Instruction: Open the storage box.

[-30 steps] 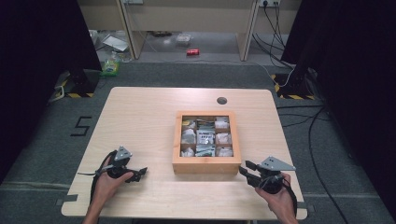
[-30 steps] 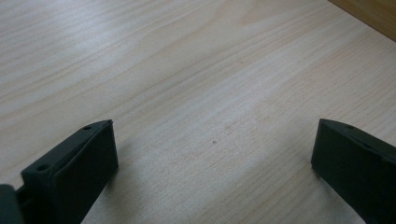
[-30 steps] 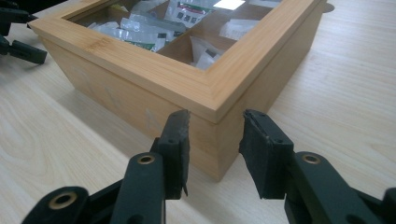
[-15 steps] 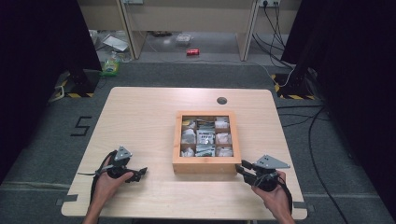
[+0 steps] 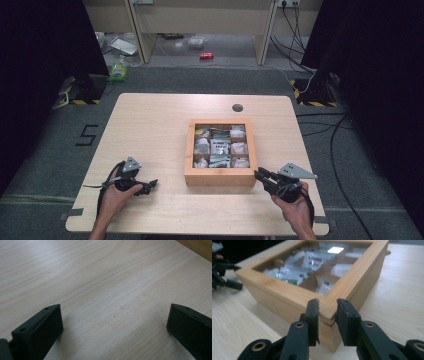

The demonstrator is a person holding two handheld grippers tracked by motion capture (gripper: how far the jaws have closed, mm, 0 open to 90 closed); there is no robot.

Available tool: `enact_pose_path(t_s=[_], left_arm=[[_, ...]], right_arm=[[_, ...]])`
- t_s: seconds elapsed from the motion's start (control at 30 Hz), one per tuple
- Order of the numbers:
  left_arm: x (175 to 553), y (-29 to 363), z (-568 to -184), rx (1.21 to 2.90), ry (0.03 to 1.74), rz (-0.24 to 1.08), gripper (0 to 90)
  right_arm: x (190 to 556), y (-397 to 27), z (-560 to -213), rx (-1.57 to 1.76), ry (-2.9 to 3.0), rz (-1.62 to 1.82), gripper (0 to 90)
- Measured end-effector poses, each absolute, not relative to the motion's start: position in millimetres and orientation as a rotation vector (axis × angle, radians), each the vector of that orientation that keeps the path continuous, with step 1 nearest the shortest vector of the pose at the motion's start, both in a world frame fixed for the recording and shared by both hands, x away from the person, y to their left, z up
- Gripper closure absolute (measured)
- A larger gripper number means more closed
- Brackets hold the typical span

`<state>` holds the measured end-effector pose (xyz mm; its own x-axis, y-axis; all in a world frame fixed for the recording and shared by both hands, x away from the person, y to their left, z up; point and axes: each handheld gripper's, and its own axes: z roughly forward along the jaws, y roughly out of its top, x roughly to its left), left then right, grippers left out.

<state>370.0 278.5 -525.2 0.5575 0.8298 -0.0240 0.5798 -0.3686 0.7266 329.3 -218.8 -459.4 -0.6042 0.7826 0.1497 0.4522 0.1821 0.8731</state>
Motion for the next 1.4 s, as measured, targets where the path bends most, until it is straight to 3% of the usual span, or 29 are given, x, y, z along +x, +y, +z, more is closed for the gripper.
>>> enact_pose_path(t_s=[0.43, 0.83, 0.9, 0.97, 1.03, 1.4], left_arm=[[370.0, 278.5, -525.2, 2.088, 1.128, 0.456, 0.0], [369.8, 278.3, -524.8, 2.088, 1.128, 0.458, 0.0], [369.4, 278.3, -524.5, 2.083, 1.124, 0.458, 3.8], [368.1, 278.0, -522.3, 2.057, 1.109, 0.469, 17.4], [367.9, 277.4, -521.3, 2.064, 1.107, 0.467, 14.0], [362.8, 258.3, -490.4, 1.941, 1.052, 0.432, 15.0]], right_arm=[[329.8, -212.2, -472.2, 1.205, 2.216, 1.264, 64.8], [330.1, -210.9, -462.9, 1.151, 2.167, 1.287, 72.2], [330.8, -210.7, -460.1, 1.145, 2.163, 1.299, 72.6], [333.1, -209.4, -457.2, 1.135, 2.157, 1.303, 72.5], [335.3, -207.8, -454.0, 1.124, 2.151, 1.311, 72.3], [347.8, -207.8, -430.3, 1.096, 2.103, 1.353, 67.5]])
